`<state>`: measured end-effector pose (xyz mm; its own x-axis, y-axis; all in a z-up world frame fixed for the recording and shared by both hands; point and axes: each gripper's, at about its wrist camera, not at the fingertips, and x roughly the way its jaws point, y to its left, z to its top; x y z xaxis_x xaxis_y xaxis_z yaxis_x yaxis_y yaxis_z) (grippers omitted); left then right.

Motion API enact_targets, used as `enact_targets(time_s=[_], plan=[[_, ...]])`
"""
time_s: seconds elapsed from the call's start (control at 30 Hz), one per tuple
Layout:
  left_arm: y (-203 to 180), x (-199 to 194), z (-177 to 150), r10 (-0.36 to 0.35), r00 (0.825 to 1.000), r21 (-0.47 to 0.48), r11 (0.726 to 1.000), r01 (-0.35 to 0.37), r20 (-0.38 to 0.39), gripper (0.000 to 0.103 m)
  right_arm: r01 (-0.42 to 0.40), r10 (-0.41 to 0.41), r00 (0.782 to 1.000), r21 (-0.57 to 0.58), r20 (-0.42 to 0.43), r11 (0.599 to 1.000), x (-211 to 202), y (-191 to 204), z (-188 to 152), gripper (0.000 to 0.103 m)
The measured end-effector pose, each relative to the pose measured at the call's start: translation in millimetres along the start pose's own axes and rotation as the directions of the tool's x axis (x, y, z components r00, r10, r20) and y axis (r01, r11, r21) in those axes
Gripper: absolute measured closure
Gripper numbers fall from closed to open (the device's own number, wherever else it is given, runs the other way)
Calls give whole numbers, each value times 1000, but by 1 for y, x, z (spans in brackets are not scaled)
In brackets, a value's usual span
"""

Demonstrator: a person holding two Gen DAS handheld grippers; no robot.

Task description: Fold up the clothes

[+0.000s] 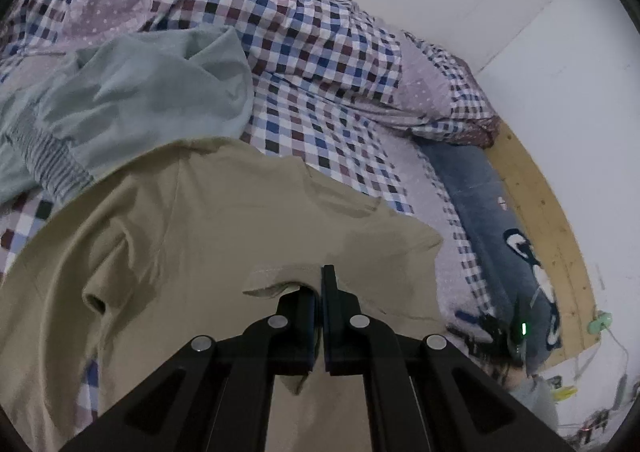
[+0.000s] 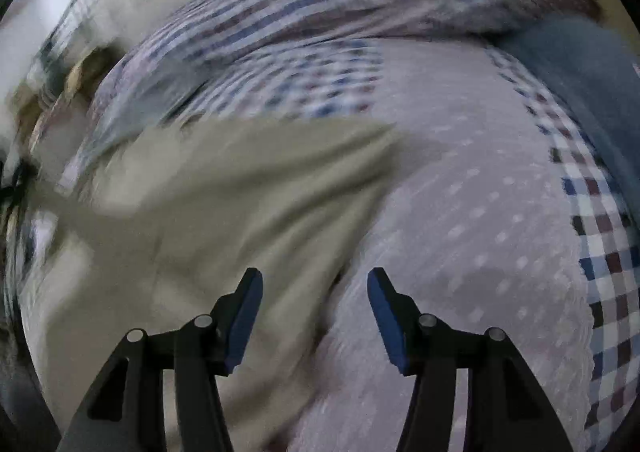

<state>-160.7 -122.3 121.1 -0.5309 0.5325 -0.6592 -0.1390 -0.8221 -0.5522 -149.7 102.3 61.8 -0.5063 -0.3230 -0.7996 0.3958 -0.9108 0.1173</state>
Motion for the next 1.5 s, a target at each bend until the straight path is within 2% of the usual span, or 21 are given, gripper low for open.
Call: enact_targets(time_s=[0.13,0.2,0.23,0.27,0.3,0.37,0.43,0.57,0.63,0.7,0.73,0.77,0.8,0.83,0.87,0.97,1.1,1.23,1.33,1.43,1.5], plan=[[-7,7,15,-11,1000,-5,1000,11,5,102,106,-112,993,-197,-21,975,14,37,-27,47],[-16,0,19,-58,997,12,998,58,40,102,153,-163,986,-271,-14,950,21,50,-36,50],[-20,-4,20,-80,995,23,997,79,59,102,177,-189,982,-308,-10,935,24,56,-40,68],[-21,-7,18,-87,993,36,996,85,74,102,197,-209,978,-327,1,924,25,60,-42,96],[-15,-4,14,-64,996,30,998,62,65,102,218,-227,974,-344,13,913,25,63,-44,96],[11,17,2,38,999,-19,999,-39,-27,102,237,-236,970,-378,51,895,14,66,-52,97],[42,41,-11,142,982,-62,987,-151,-128,102,238,-242,969,-406,43,882,10,66,-58,97],[82,54,-30,174,967,-140,970,-201,-185,100,189,-206,978,-401,-1,896,-6,71,-46,95],[87,44,-33,132,982,-179,972,-155,-134,97,163,-188,982,-396,-24,903,-15,73,-39,92],[87,29,-37,119,990,-198,971,-131,-69,76,138,-169,985,-391,-46,910,-23,76,-33,90],[88,22,-39,111,993,-203,972,-117,-43,54,125,-159,986,-389,-57,913,-27,77,-30,88],[89,13,-42,97,995,-213,972,-97,-12,40,112,-149,986,-386,-68,916,-31,78,-26,81],[92,1,-49,71,997,-234,970,-61,32,37,99,-140,987,-383,-80,919,-35,79,-23,75],[95,-8,-56,60,996,-249,968,-43,60,36,86,-130,987,-380,-91,921,-39,81,-20,64],[98,-17,-64,49,995,-263,965,-24,87,35,68,-101,992,-375,-71,925,-45,88,-12,61],[103,-37,-96,45,987,-273,962,-2,152,29,-6,-5,1000,-416,-24,909,-41,124,25,62],[109,-52,-137,29,976,-263,964,30,215,28,-84,63,996,-491,-58,867,2,174,67,62],[119,-56,-157,-29,965,-272,957,102,262,28,-111,22,988,-611,-152,783,64,224,95,63],[121,-45,-154,-118,959,-304,932,197,259,27,-116,-55,975,-702,-217,702,103,244,104,64],[116,-38,-150,-146,957,-296,930,219,249,27,-120,-120,958,-748,-259,653,129,254,110,67],[112,-33,-148,-165,956,-290,928,233,242,27,-156,-136,941,-756,-309,635,142,257,112,68]])
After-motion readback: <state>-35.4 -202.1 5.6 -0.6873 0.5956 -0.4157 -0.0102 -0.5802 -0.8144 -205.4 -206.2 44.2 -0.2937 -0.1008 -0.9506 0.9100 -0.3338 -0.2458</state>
